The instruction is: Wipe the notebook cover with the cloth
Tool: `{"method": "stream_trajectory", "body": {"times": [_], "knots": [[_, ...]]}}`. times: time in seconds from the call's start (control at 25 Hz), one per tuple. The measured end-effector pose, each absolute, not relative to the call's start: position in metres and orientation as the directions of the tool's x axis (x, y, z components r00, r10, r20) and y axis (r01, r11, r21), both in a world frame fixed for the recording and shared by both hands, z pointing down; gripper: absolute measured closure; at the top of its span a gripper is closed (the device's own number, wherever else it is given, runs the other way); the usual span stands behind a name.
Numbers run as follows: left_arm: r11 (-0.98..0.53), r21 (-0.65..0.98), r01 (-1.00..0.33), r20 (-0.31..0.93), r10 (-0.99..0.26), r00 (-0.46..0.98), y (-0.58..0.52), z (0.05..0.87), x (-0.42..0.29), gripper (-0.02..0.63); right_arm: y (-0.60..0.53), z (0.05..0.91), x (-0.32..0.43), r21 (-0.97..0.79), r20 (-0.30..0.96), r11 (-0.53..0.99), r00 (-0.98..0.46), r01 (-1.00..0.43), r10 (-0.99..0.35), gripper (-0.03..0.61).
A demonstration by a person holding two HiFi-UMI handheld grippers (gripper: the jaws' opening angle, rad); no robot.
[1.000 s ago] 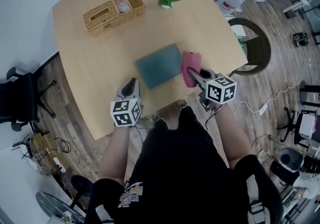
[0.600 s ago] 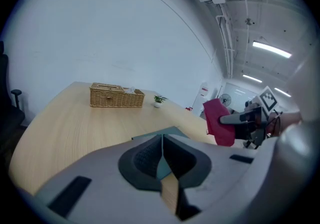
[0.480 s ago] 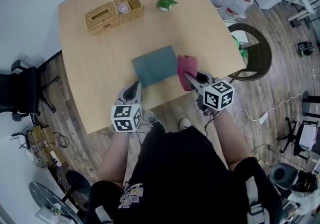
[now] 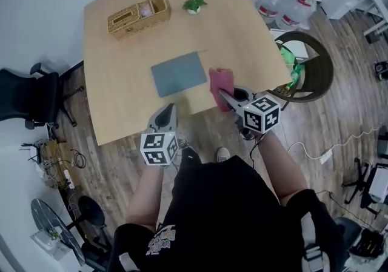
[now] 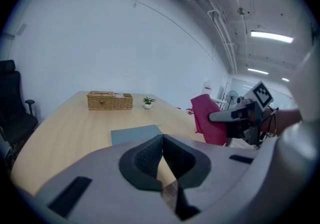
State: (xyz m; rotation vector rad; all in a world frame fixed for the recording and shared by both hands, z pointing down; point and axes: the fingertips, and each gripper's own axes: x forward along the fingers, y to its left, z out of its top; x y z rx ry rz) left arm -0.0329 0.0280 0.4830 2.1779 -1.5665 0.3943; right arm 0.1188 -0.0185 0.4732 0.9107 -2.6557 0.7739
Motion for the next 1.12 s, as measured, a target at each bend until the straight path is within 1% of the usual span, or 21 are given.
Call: {"method": "stream_trajectory", "body": {"times": [0.2, 0.52, 0.8, 1.12], "knots": [[-0.204, 0.159, -0.966, 0.428, -0.868, 0.253, 0.060, 0.467, -0.009, 0.607, 0.007, 0.461, 0.140, -0.392, 0.342, 0.723, -0.819, -0.570, -0.460, 0.517], [-0.149, 0.159, -0.976, 0.377, -0.905, 0.200, 0.100, 0.451, 0.008, 0.606, 0.037, 0.456, 0.146, -0.402, 0.321, 0.759, -0.855, -0.512, -0.407, 0.517], [-0.166, 0.162, -0.973, 0.377, -0.901, 0.217, 0.117, 0.449, 0.014, 0.606, 0.054, 0.449, 0.141, -0.413, 0.295, 0.767, -0.869, -0.491, -0.397, 0.517], [-0.181, 0.180, -0.967, 0.360, -0.903, 0.236, 0.119, 0.444, 0.016, 0.606, 0.066, 0.448, 0.140, -0.408, 0.298, 0.766, -0.865, -0.497, -0.403, 0.517]]}}
